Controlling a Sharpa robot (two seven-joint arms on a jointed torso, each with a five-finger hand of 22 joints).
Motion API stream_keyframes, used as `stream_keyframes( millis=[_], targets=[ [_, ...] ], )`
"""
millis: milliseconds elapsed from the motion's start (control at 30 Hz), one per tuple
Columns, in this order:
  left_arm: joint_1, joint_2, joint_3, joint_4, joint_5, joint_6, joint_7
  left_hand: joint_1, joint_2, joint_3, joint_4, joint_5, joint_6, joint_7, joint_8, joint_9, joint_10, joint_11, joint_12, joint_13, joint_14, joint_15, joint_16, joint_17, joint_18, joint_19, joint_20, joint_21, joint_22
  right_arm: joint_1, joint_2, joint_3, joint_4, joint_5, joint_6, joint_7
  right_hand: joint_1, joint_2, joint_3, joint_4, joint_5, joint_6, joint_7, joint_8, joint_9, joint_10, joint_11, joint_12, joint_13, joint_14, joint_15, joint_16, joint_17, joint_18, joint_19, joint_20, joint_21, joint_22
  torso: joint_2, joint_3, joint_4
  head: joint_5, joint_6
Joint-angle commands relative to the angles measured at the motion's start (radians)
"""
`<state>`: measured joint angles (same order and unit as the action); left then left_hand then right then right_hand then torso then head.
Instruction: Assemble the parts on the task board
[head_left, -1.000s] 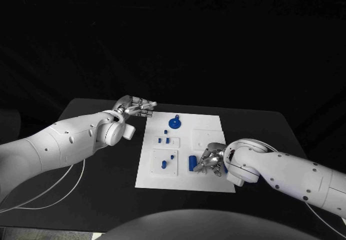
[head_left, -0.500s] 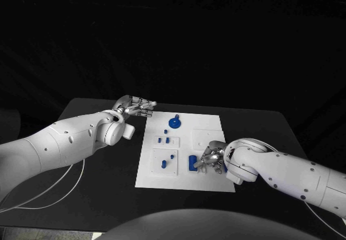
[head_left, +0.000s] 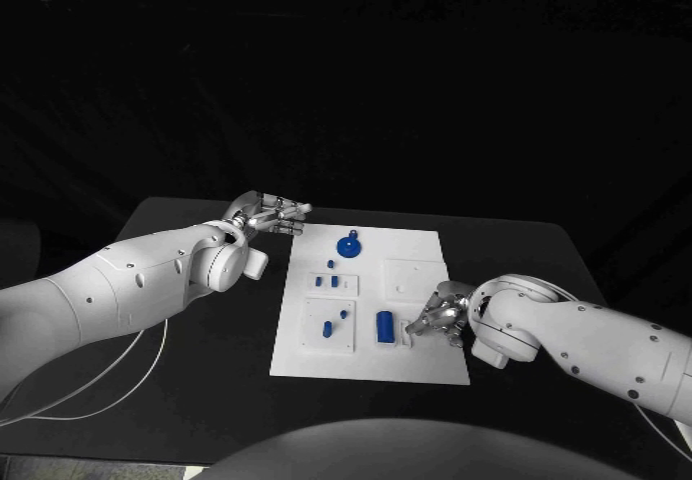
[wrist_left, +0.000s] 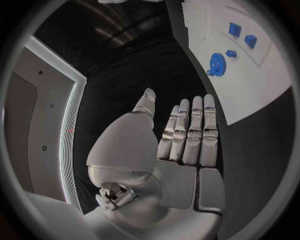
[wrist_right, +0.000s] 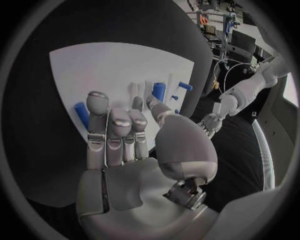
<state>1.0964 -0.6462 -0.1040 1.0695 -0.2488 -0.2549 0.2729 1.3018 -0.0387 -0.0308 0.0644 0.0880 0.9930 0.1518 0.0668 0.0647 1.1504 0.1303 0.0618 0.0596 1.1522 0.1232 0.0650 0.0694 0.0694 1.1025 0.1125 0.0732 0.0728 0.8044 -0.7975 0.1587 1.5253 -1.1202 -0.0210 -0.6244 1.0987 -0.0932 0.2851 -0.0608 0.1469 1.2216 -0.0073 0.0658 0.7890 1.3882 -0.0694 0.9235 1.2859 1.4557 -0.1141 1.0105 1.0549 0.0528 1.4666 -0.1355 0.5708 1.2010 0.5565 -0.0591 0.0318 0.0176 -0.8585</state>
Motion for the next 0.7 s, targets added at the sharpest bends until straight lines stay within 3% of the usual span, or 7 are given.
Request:
stream_keyframes(
  millis=[33, 133, 200, 233, 300, 500, 700],
  targets=[
    [0.0, 0.001, 0.001, 0.003, 0.006, 0.011, 0.007, -0.007, 0.0, 0.0, 0.002, -0.001, -0.001, 0.001, -0.001, 0.002, -0.005, -0.001, -0.002, 0.001, 0.0, 0.001, -0.004, 0.001, 0.009, -0.002, 0.0, -0.002, 0.0, 0.01, -0.021, 0.009, -0.01, 0.004, 0.051, 0.02, 0.007, -0.012, 0.003, 0.024, -0.025, -0.013, 0.011, -0.003, -0.103, -0.003, 0.007, -0.001, 0.001, -0.001, 0.003, -0.004, 0.003, 0.004, 0.043, 0.002, -0.004, 0.003, -0.001, 0.0002, -0.0014, -0.006, 0.002],
    [0.0, 0.0, 0.001, 0.003, 0.006, 0.011, 0.008, -0.007, 0.0, 0.0, 0.002, -0.001, -0.001, 0.001, -0.001, 0.002, -0.005, -0.001, -0.002, 0.001, 0.0, 0.001, -0.004, 0.001, 0.009, -0.002, 0.0, -0.002, 0.0, 0.018, -0.04, 0.018, -0.032, -0.029, 0.072, 0.018, 0.017, -0.012, 0.006, 0.024, -0.024, -0.021, 0.02, -0.002, -0.165, -0.004, 0.011, 0.0, 0.0, -0.001, 0.006, -0.003, 0.005, 0.005, 0.044, 0.005, -0.002, 0.007, -0.001, 0.0002, -0.001, -0.008, 0.004],
    [0.0, 0.0, 0.001, 0.004, 0.006, 0.01, 0.009, -0.007, 0.0, 0.0, 0.002, -0.001, -0.001, 0.001, -0.001, 0.002, -0.005, -0.001, -0.002, 0.001, 0.0, 0.001, -0.004, 0.001, 0.009, -0.002, 0.0, -0.002, 0.0, 0.021, -0.051, 0.022, -0.046, -0.077, 0.091, 0.015, 0.028, -0.01, 0.011, 0.004, 0.058, -0.012, 0.013, -0.002, -0.188, -0.003, 0.009, 0.002, 0.001, 0.0, 0.005, 0.001, 0.009, 0.005, 0.045, 0.005, 0.003, 0.011, -0.001, 0.0008, -0.0004, -0.01, 0.004],
    [0.0, -0.001, 0.001, 0.004, 0.006, 0.01, 0.009, -0.007, 0.0, 0.0, 0.002, -0.001, -0.001, 0.001, -0.001, 0.002, -0.005, -0.001, -0.002, 0.001, 0.0, 0.001, -0.004, 0.001, 0.009, -0.002, 0.0, -0.002, 0.0, 0.022, -0.056, 0.024, -0.051, -0.104, 0.099, 0.014, 0.027, -0.006, 0.014, -0.007, 0.058, -0.01, 0.015, -0.003, -0.193, -0.002, 0.007, 0.005, 0.002, 0.001, 0.005, 0.003, 0.011, 0.004, 0.044, 0.004, 0.005, 0.013, 0.0, 0.0012, -0.0003, -0.013, 0.005],
    [0.0, -0.003, 0.001, 0.005, 0.006, 0.01, 0.009, -0.007, 0.0, 0.0, 0.002, -0.001, -0.001, 0.001, -0.001, 0.002, -0.005, -0.001, -0.002, 0.001, 0.0, 0.001, -0.004, 0.001, 0.009, -0.002, 0.0, -0.002, 0.0, 0.023, -0.064, 0.026, -0.057, -0.15, 0.112, 0.012, 0.022, -0.006, 0.025, -0.018, 0.032, -0.009, 0.015, -0.003, -0.204, -0.001, 0.007, 0.01, 0.005, 0.001, 0.006, 0.008, 0.016, 0.003, 0.045, 0.004, 0.012, 0.018, 0.001, 0.0018, -0.0012, -0.017, 0.007],
    [0.0, -0.005, 0.001, 0.006, 0.006, 0.009, 0.01, -0.006, 0.0, 0.0, 0.002, -0.001, 0.001, 0.0, -0.001, 0.002, -0.005, -0.002, -0.002, 0.002, 0.0, 0.0, -0.004, 0.001, 0.009, -0.001, 0.0, -0.002, 0.0, 0.025, -0.081, 0.028, -0.061, -0.217, 0.138, 0.0, 0.019, -0.031, 0.056, 0.016, -0.057, -0.01, 0.019, -0.002, -0.216, -0.001, 0.01, 0.014, 0.009, 0.001, 0.009, 0.013, 0.021, 0.004, 0.045, 0.007, 0.014, 0.023, 0.001, 0.0006, -0.0006, -0.029, 0.006],
    [0.0, -0.003, 0.001, 0.005, 0.006, 0.01, 0.009, -0.006, 0.0, 0.0, 0.002, -0.001, 0.001, 0.0, -0.001, 0.002, -0.005, -0.002, -0.002, 0.002, 0.0, 0.0, -0.004, 0.001, 0.009, -0.001, 0.0, -0.002, 0.0, 0.022, -0.083, 0.029, -0.065, -0.249, 0.164, -0.013, 0.02, -0.045, 0.06, 0.049, -0.09, -0.01, 0.021, -0.002, -0.213, -0.001, 0.012, 0.011, 0.008, 0.001, 0.01, 0.015, 0.023, 0.004, 0.045, 0.009, 0.015, 0.027, 0.001, 0.0, 0.0009, -0.032, 0.005]
  ],
)
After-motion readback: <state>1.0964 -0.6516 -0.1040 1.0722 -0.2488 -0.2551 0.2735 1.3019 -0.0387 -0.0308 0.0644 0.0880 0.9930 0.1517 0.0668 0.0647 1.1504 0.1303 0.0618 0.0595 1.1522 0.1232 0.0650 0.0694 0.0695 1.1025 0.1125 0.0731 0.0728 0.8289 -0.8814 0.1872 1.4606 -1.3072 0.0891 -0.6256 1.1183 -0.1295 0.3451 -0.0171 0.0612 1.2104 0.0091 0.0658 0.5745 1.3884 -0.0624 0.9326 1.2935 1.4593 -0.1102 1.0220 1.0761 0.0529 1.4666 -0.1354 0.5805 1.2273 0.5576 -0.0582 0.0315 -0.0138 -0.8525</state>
